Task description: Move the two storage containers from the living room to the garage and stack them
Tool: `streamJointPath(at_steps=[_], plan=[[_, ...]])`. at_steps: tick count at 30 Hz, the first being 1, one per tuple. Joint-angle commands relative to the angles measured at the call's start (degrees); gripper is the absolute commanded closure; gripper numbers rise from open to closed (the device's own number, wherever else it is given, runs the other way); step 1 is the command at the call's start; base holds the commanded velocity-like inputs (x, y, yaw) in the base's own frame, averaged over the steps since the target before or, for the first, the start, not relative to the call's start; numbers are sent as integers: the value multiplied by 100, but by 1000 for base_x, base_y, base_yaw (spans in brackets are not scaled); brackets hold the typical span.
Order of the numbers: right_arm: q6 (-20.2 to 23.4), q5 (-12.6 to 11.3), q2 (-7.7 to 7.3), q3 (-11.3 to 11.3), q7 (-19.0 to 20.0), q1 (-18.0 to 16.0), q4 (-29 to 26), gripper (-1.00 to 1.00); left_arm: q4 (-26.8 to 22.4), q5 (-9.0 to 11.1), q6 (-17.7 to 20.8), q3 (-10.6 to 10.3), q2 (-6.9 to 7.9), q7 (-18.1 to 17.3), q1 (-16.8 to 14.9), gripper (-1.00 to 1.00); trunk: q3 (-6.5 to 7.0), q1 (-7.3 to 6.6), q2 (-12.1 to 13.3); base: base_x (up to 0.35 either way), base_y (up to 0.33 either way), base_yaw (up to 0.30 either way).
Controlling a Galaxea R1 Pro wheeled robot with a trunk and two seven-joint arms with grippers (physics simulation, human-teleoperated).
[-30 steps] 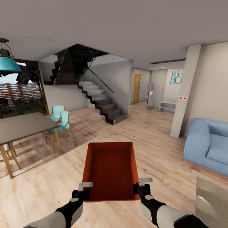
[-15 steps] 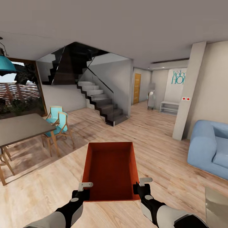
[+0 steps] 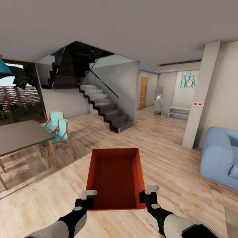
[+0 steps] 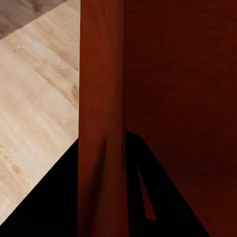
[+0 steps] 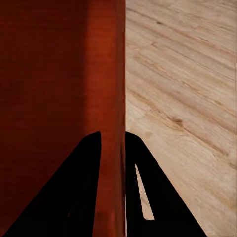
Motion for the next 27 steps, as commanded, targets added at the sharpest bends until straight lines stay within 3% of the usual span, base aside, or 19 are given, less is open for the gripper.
streamJointPath(at_steps=[1,18,27], plan=[[-3,41,37,-296,-3,-8,-5,100,1,39,-7,4,-2,37,-4,100,-10,5,-9,321,0,-59],[8,42,38,-296,4,-10,-6,100,1,39,-12,4,-1,37,-4,100,-10,5,-9,321,0,-235],[7,33,38,-303,-5,-11,-4,100,1,39,-14,4,-2,37,-4,100,-10,5,-9,321,0,-47]])
